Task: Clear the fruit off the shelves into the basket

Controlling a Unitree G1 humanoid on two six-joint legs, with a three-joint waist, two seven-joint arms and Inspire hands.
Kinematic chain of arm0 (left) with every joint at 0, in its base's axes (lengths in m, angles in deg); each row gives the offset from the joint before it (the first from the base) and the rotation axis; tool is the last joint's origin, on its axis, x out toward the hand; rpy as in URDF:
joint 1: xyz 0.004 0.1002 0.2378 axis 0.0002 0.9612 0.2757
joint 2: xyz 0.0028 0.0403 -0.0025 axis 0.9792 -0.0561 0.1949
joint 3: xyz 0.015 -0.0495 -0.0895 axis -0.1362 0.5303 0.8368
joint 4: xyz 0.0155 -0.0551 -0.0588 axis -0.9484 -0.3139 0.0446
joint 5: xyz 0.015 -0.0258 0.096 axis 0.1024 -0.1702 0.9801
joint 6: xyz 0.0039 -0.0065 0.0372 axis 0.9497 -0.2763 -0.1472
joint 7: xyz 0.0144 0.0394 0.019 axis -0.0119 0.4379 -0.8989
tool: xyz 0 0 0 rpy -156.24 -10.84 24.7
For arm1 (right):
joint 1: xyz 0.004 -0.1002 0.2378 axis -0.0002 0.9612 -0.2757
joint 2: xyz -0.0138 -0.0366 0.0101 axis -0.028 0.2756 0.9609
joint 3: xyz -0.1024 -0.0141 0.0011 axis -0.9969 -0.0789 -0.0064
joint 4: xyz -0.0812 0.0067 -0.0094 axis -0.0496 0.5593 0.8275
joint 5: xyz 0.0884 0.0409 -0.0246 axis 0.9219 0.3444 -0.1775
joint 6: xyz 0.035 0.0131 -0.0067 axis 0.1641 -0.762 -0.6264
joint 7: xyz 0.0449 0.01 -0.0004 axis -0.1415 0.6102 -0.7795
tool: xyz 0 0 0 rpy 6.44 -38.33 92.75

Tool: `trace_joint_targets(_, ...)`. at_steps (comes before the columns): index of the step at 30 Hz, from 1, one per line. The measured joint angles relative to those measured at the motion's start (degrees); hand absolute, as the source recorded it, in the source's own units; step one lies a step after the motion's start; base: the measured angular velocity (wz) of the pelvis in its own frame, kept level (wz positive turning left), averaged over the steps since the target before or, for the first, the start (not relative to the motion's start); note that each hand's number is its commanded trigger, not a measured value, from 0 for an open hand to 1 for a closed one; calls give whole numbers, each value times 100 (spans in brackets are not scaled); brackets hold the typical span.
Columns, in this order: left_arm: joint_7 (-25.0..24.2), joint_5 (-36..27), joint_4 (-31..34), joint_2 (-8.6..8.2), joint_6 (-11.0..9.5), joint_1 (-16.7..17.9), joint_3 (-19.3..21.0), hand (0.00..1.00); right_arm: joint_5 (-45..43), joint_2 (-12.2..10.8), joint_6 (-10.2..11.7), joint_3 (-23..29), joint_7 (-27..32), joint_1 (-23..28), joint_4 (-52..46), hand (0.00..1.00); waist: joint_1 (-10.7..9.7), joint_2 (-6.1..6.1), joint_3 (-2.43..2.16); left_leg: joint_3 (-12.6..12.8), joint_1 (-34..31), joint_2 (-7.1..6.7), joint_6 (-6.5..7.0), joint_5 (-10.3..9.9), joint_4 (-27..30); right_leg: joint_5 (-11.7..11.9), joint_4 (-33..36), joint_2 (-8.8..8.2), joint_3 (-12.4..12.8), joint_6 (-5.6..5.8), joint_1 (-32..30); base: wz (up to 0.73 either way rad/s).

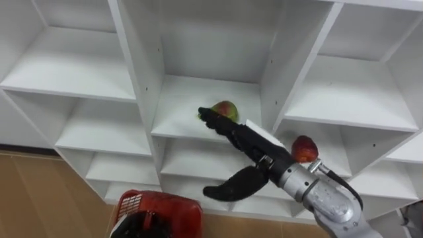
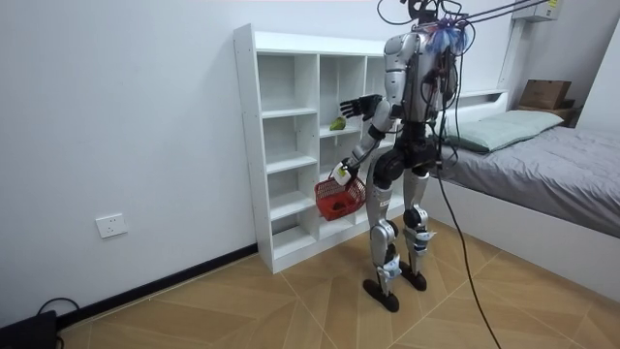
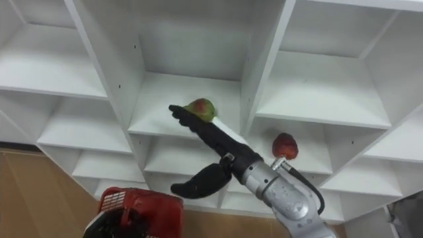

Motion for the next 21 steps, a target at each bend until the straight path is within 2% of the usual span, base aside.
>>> trace_joint_targets(3, 26, 129, 4, -12, 0, 10, 107, 100, 1, -31, 12, 69, 147, -46, -1, 0, 18, -49, -3, 0, -5, 0, -3, -1, -30, 0, 0, 4, 4, 0, 5, 0)
trace_joint_targets(10, 6, 485, 19, 5, 0, 28, 164, 100, 5, -30, 13, 147, 417, -391, 2, 0, 42, -212, -58, -85, -9, -12, -16, 18, -25, -1, -10, -4, -85, -2, 25, 3)
trace_joint_targets(12, -2, 593, 32, -1, 4, 41, 209, 100, 7, -32, 13, 187, 516, -490, 6, 0, 49, -260, -35, -104, 10, -18, -16, 18, -1, 0, -68, -3, -107, -1, 91, 10)
trace_joint_targets(17, 0, 758, 36, -1, 122, 48, 220, 100, -37, -35, 12, 206, 838, -691, 38, 0, 115, -305, -21, -262, 24, -33, -17, 18, 18, 1, -83, -10, -258, 0, 178, 17)
trace_joint_targets(21, -73, 862, 71, 13, 224, 53, 283, 100, 20, -38, 5, 204, 980, -1125, 595, 0, 191, -358, 21, -411, 25, -42, -27, 23, 11, 0, -99, -10, -379, 0, 243, 16)
